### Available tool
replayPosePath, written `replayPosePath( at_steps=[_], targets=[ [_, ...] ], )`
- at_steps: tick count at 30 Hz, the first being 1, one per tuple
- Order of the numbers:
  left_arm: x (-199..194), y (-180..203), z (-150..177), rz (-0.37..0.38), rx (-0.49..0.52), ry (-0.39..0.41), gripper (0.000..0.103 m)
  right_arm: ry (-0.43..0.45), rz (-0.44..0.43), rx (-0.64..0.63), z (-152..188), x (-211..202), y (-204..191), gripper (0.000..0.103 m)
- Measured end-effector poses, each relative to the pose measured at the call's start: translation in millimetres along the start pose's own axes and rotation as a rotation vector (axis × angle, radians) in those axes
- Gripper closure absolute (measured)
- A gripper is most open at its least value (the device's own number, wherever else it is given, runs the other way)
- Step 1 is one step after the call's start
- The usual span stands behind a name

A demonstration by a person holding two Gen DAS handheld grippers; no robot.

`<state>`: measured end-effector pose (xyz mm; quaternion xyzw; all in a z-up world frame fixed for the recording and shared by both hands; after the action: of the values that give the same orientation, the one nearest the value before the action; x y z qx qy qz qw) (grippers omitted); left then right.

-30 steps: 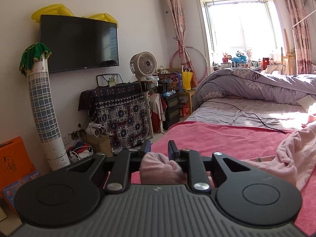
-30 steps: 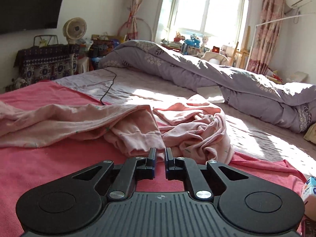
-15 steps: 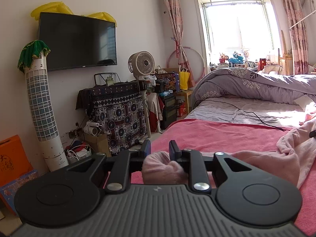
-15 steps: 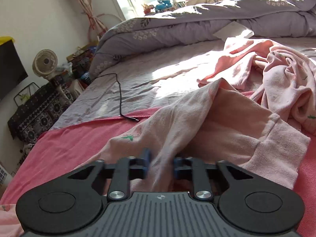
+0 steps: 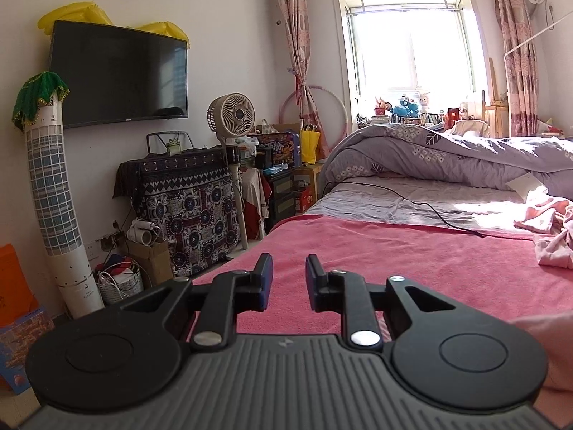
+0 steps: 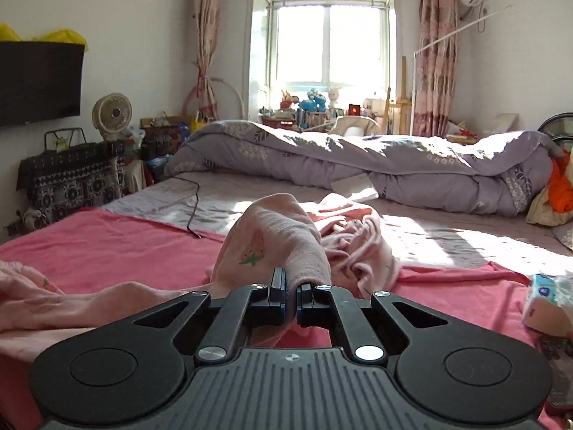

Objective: Fold clothes

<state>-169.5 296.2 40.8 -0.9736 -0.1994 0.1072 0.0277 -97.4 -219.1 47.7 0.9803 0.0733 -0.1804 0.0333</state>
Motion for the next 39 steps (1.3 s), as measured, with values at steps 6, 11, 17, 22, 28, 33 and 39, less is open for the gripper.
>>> replayPosePath(
  at_steps=[6,11,17,22,28,33,39],
  targets=[
    [-6,24,11,0.079,0.033,-0.086,0.071,-0.269,-0.038,-0.109,99,-40,6,0.086],
    [-7,56,4,0.151,0.096,-0.078,0.027,-0.111,-0.044,-0.083,67,-58,12,0.037],
    [28,102,15,0.205,0.153,-0.18,0.01,-0.069,-0.028,-0.135,12,16,8,0.019],
    [54,127,58,0.17,0.251,-0.325,0.012,-0.292,-0.021,-0.135,27,112,-13,0.073],
    [48,117,72,0.207,0.229,-0.301,0.012,-0.175,0.164,-0.011,42,31,39,0.09],
    [47,114,72,0.21,0.212,-0.292,0.012,-0.274,0.241,-0.067,81,-51,62,0.072],
    [39,107,52,0.145,0.243,-0.232,0.011,-0.284,0.23,-0.081,89,-80,55,0.058]
  ],
)
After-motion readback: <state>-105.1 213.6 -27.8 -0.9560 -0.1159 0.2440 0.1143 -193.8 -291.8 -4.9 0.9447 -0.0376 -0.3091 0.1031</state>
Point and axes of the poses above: each gripper's, at about its wrist camera, not at the fingertips, and x roughly the way its jaws point, y to its right, z to its underside, the point moved 6 cm from there along x, roughly the way its jaws point, and after that the axes turned 4 degrees about y, right-handed, at the moved point
